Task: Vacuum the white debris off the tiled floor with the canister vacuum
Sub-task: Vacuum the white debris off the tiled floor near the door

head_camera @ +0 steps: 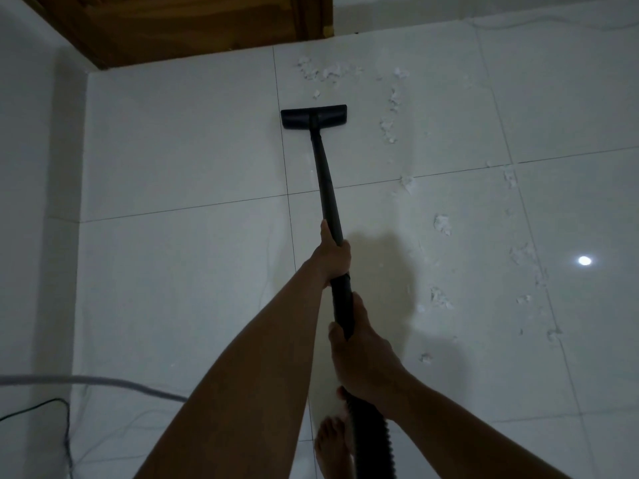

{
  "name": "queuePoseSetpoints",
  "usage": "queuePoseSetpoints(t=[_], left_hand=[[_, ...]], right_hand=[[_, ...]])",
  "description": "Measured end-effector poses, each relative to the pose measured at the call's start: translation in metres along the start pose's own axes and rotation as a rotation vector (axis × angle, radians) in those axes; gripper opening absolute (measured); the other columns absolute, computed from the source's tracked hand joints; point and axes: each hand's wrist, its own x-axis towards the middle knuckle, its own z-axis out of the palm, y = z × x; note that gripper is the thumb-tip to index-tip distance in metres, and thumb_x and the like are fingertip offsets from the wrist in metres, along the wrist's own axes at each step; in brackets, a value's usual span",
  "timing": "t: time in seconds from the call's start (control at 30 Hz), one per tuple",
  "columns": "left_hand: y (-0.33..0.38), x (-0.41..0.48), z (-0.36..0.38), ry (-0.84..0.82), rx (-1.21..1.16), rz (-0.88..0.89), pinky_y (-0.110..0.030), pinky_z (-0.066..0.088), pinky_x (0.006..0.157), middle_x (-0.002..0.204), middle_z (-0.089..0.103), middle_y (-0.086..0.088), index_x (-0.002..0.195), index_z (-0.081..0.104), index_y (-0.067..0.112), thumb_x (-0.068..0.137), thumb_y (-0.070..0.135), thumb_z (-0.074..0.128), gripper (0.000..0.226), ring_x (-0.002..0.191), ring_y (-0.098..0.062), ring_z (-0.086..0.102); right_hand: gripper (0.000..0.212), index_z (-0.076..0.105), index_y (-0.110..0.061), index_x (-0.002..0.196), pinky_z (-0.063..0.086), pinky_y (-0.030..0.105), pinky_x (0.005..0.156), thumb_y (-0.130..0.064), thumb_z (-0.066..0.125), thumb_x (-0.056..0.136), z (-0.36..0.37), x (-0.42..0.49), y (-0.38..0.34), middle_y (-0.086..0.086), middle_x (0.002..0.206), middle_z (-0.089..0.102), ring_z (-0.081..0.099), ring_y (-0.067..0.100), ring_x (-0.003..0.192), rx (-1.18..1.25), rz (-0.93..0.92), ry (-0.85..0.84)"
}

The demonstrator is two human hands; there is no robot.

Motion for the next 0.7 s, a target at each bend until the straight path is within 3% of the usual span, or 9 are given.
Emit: queuePoseSetpoints(t=[0.17, 0.27, 0.43, 0.53, 0.63, 0.7], left_hand=[[0.012, 0.010, 0.003, 0.011, -0.007, -0.014, -0.045, 0.053, 0.094, 0.135, 0.051, -0.012, 0.153, -0.020, 0.038, 0.106, 0.032, 0.033, 0.071, 0.090, -0.023, 0.060], [0.019, 0.014, 0.003, 0.016, -0.002, -0.012, -0.042, 0.052, 0.092, 0.140, 0.048, -0.012, 0.154, -0.019, 0.036, 0.106, 0.031, 0.033, 0.071, 0.089, -0.022, 0.057], [0.039, 0.004, -0.003, 0.013, -0.034, -0.029, -0.045, 0.053, 0.093, 0.138, 0.049, -0.012, 0.154, -0.019, 0.037, 0.105, 0.031, 0.034, 0.072, 0.094, -0.024, 0.059], [0.049, -0.011, -0.008, -0.001, -0.028, -0.057, -0.045, 0.054, 0.092, 0.134, 0.052, -0.013, 0.154, -0.019, 0.037, 0.105, 0.031, 0.033, 0.072, 0.093, -0.024, 0.059], [0.050, -0.021, -0.012, -0.005, -0.022, -0.079, -0.045, 0.055, 0.090, 0.117, 0.055, -0.009, 0.154, -0.019, 0.037, 0.105, 0.031, 0.033, 0.072, 0.089, -0.024, 0.059], [0.051, -0.020, -0.018, -0.009, -0.030, -0.077, -0.046, 0.055, 0.090, 0.107, 0.052, -0.005, 0.154, -0.019, 0.037, 0.105, 0.031, 0.033, 0.072, 0.085, -0.021, 0.059]], right_hand=[[0.068, -0.012, -0.049, 0.160, 0.041, 0.015, 0.035, -0.039, 0.034, 0.111, -0.014, 0.008, -0.004, 0.013, 0.110, 0.068, 0.060, 0.012, 0.050, -0.024, -0.016, -0.003], [0.067, -0.012, -0.047, 0.161, 0.038, 0.013, 0.033, -0.039, 0.034, 0.111, -0.024, 0.009, -0.010, 0.013, 0.106, 0.068, 0.059, 0.012, 0.049, -0.059, -0.018, -0.008], [0.067, -0.008, -0.047, 0.161, 0.042, 0.017, 0.036, -0.038, 0.035, 0.110, -0.037, 0.000, -0.027, 0.015, 0.105, 0.069, 0.060, 0.012, 0.046, -0.078, -0.030, -0.019], [0.066, -0.007, -0.045, 0.161, 0.042, 0.020, 0.043, -0.038, 0.034, 0.111, -0.042, -0.015, -0.037, 0.007, 0.103, 0.068, 0.062, 0.011, 0.055, -0.111, -0.032, -0.025], [0.064, -0.005, -0.044, 0.161, 0.043, 0.020, 0.045, -0.038, 0.034, 0.111, -0.040, -0.025, -0.045, 0.001, 0.093, 0.066, 0.063, 0.010, 0.059, -0.118, -0.035, -0.032], [0.063, -0.002, -0.046, 0.161, 0.054, 0.024, 0.054, -0.041, 0.034, 0.110, -0.037, -0.024, -0.049, 0.006, 0.101, 0.068, 0.068, 0.015, 0.066, -0.104, -0.028, -0.030]])
